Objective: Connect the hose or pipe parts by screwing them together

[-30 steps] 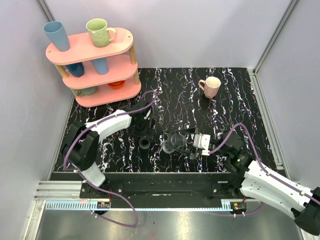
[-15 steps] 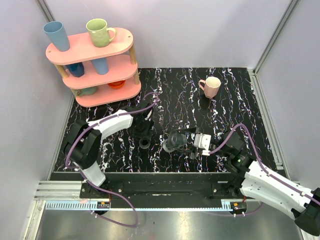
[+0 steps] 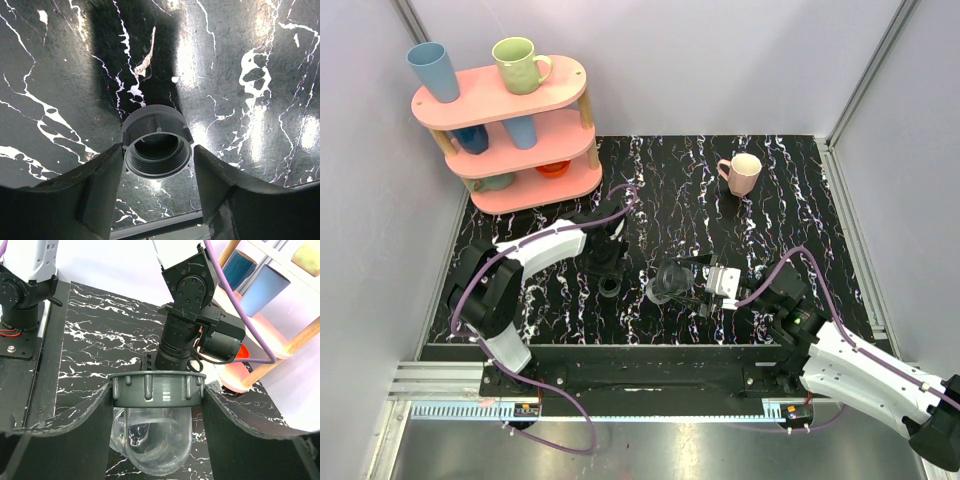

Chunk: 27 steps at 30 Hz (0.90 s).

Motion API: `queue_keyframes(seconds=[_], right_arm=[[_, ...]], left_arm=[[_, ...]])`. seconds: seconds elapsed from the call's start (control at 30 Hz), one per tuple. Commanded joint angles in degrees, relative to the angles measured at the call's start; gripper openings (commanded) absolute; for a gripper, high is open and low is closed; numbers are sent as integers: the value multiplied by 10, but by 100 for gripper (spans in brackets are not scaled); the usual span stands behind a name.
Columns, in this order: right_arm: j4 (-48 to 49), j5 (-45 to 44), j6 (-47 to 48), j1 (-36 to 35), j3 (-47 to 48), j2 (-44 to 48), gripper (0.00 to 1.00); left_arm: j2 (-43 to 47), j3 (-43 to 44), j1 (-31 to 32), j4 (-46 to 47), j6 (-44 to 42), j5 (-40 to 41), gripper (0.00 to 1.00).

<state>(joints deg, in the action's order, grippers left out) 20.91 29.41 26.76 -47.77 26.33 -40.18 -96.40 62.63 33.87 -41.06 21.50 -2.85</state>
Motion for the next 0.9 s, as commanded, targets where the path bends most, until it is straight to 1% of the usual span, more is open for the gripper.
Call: queue_keyframes(seconds=[0.0, 0.57, 0.67, 0.8, 0.87], right_arm=[[18, -13, 5, 3, 7, 7, 22], [13, -14, 0, 3, 6, 20, 22], [11, -14, 0, 3, 7, 24, 22], [9, -15, 0, 3, 7, 26, 22], [9, -15, 0, 3, 7, 26, 22]], left_arm=[[9, 7, 3, 4, 3, 8, 64], [-7, 7, 3, 5, 7, 13, 64], [-10, 7, 4, 5, 7, 11, 63], [-9, 7, 4, 5, 7, 14, 64], [-9, 7, 4, 5, 7, 13, 61]])
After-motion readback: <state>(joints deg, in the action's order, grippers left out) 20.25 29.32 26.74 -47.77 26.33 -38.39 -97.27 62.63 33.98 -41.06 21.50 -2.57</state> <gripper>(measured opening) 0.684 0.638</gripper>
